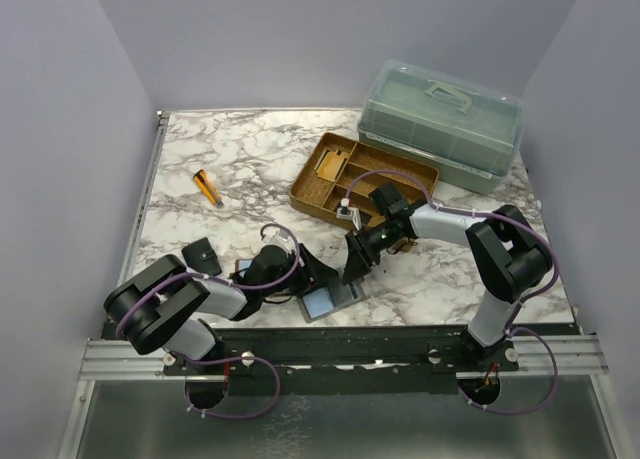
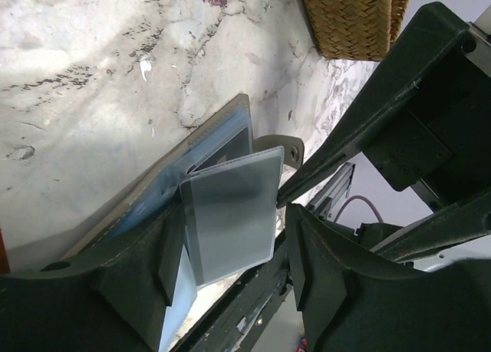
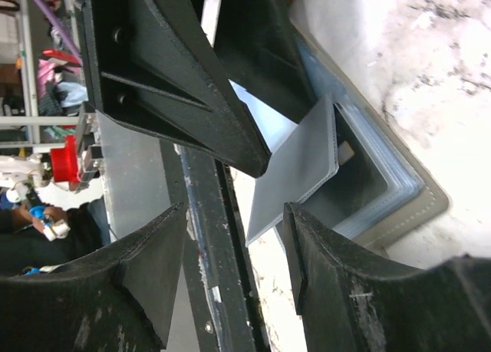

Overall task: Take the credit cards out of the card holder
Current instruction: Remove the credit card from the card holder.

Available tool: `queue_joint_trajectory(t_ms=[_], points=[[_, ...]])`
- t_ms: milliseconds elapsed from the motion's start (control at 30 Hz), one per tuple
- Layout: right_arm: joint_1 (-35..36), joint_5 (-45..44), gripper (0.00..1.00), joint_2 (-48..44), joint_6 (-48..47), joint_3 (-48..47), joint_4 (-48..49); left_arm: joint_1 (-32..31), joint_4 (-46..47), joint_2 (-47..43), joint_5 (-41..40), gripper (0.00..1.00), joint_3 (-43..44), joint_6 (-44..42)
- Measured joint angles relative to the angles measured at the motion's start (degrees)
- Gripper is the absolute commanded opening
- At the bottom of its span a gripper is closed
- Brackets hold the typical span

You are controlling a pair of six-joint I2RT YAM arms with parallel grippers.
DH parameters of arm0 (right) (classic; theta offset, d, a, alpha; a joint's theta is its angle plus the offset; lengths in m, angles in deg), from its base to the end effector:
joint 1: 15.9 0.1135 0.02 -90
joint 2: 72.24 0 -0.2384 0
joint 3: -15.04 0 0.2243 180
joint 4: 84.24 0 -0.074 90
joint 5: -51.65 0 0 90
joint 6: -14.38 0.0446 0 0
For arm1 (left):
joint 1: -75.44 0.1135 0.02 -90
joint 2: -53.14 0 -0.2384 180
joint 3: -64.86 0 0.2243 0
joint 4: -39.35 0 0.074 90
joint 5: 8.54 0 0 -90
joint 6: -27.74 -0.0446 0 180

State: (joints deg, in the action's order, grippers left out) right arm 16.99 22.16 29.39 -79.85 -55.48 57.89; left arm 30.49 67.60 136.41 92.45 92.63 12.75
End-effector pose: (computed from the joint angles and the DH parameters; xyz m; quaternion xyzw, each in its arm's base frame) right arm 0.2262 0.1925 0.1415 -0.3575 0.7759 0.5190 0.0300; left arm 0.1524 -0.1641 0.1115 -0.1722 0.8337 -0.4896 0.1885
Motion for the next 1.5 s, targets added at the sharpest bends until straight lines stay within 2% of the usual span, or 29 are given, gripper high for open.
queue_joint_trajectory(t_ms=[500,767,900,1200,1333,1500], points=[[1.75,9.62,0.59,3.87,2.29,-1.73,3.91,-0.07,0.31,-5.7,-0.11,0.74,-4.04,1.16],[5.84,10.56,0.59,4.13,1.99,-2.8,4.74,-0.17,0.31,-9.92,-0.55,0.75,-6.56,2.47],[7.04,10.56,0.59,4.15,1.66,-3.45,4.98,-0.17,0.79,-10.86,-1.38,0.66,-7.15,3.48],[7.19,9.9,0.58,5.03,1.33,-3.45,5.2,-0.17,1.9,-11.63,-2.14,0.35,-8.13,4.59],[7.23,9.44,0.57,5.33,1.11,-3.45,5.18,-0.17,0.83,-12.94,-2.56,0.27,-8.46,4.35],[7.26,9.35,0.56,5.33,0.42,-3.78,5.16,-0.11,-3.58,-16.52,-2.86,0.24,-8.52,3.04]])
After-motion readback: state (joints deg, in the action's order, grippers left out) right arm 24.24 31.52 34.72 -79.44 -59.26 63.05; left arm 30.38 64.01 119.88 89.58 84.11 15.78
